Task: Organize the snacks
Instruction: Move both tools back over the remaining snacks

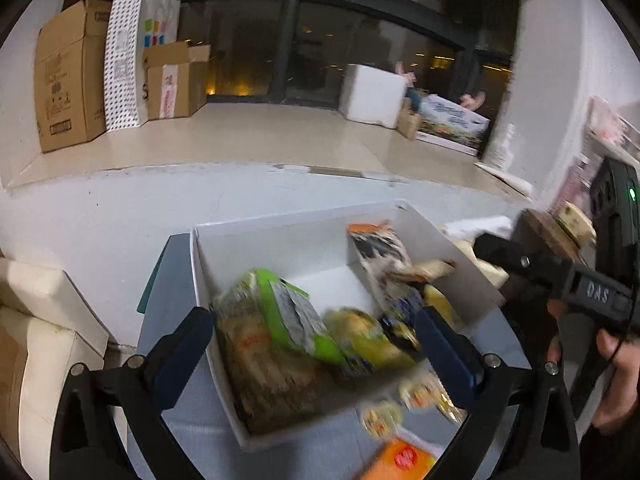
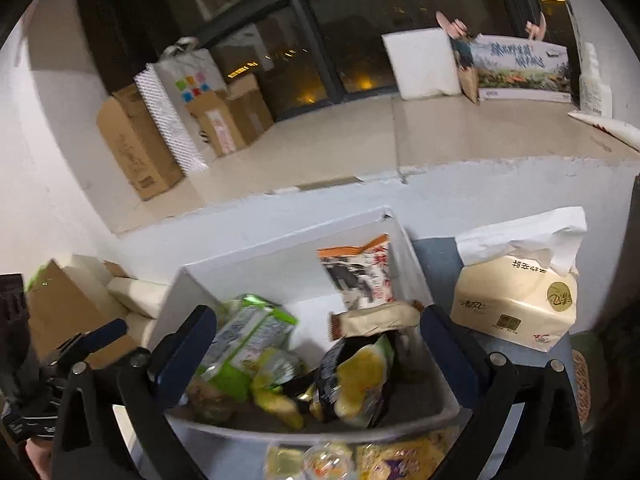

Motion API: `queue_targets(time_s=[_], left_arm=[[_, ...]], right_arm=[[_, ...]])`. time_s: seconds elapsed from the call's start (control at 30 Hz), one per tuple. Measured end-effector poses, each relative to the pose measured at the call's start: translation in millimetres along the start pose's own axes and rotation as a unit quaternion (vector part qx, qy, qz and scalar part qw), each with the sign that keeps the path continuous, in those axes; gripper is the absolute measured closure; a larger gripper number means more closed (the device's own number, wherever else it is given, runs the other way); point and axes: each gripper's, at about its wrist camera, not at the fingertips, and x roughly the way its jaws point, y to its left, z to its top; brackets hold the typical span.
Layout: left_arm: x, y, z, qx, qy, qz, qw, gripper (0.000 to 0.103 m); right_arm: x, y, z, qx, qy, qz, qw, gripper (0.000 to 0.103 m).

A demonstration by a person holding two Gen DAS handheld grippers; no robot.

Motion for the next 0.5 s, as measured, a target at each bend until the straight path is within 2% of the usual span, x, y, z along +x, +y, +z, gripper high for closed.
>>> queue_targets(time_s=[0.13, 0.27, 0.4, 0.5], left_arm=[[-39.3, -14.5, -21.6, 0.022, -0.016, -0.017, 0.9995, 0.000], [-85.1, -27.7, -48.2, 0.030, -0.036, -0.025, 0.9986, 0.000], [-120.7, -40.5, -79.3, 0.043, -0.036, -0.048, 0.9973, 0.000], [-139.4, -47.2, -103.4, 0.052, -0.030, -0.057, 0.9966, 0.000]], right_arm=[[-37.5, 18.9, -9.3, -0.027, -0.011, 0.010, 1.000, 0.000], [-83.4, 36.9, -25.1, -0.046, -0.034, 0.047, 0.997, 0.000], [-123.2, 42.4, -63.9, -0.060, -0.048, 0.054, 0.996, 0.000], [-140.4, 37.8, -102.4, -0.052, -0.027, 0.059, 0.997, 0.000]])
